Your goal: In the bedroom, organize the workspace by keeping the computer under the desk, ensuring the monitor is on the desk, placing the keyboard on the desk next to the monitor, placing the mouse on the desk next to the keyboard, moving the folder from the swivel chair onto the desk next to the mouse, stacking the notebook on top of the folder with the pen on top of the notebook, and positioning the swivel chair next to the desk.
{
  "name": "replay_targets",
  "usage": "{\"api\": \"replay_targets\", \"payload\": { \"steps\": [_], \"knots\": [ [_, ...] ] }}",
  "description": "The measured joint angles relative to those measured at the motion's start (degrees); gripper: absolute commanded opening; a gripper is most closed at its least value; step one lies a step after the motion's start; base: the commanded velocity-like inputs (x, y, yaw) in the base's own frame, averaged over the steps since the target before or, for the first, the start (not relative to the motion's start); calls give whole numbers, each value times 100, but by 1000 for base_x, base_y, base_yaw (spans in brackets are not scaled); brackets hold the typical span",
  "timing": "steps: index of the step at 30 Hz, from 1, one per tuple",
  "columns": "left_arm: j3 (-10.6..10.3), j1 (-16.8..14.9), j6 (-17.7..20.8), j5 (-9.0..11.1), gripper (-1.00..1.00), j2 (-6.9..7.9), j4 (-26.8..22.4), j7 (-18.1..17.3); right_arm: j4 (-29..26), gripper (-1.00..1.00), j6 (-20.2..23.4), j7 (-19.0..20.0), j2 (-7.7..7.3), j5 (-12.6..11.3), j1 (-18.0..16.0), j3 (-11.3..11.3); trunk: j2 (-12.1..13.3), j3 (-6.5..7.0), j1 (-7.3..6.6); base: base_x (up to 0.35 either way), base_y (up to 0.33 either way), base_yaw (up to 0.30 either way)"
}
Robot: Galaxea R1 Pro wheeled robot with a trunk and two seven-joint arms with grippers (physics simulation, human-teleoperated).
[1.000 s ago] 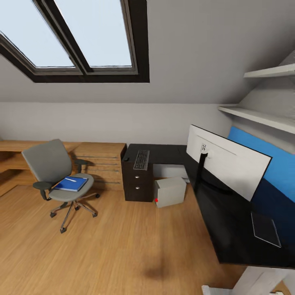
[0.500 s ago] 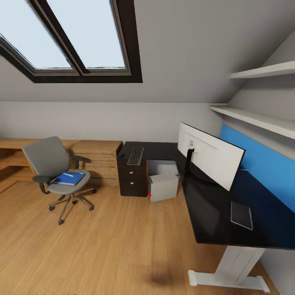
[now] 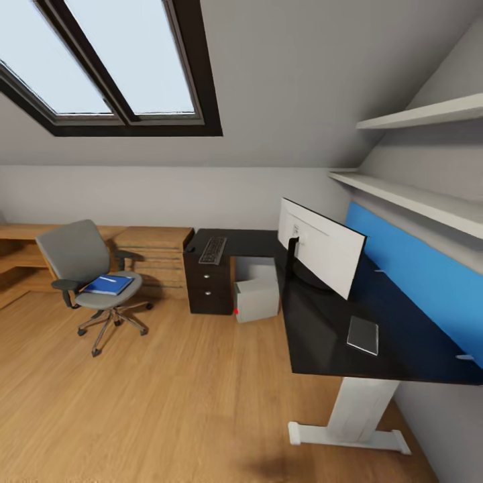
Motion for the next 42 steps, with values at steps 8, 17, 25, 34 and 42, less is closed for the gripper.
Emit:
{"api": "replay_targets", "payload": {
  "steps": [8, 17, 25, 34, 42],
  "knots": [
    [146, 0, 131, 223, 100, 116, -918, 1, -173, 100, 7, -39, -344, -90, -4, -72, -1, 0, -2, -80, -81, 0],
    [577, 2, 2289, 379, 100, 281, -3716, -6, -2310, 100, 951, -389, -806, -582, -4, -315, 2, -2, -2, -6, -6, 0],
    [1139, -1, 3241, 292, 100, 321, -5284, -36, -4463, 100, 4766, -990, -1188, -566, -1203, -428, 1, 1, -2, 0, 0, 0],
    [1152, 0, 3258, -96, 100, 366, -5162, -18, -2665, 100, 4422, -966, -1171, -528, -2198, -451, 0, 0, -5, 93, -11, 0],
    [1096, 0, 3256, -262, 100, 355, -5147, -3, -2301, 100, 3829, -974, -1174, -485, -2346, -428, -1, 0, -6, 286, -112, 0]
  ]
}}
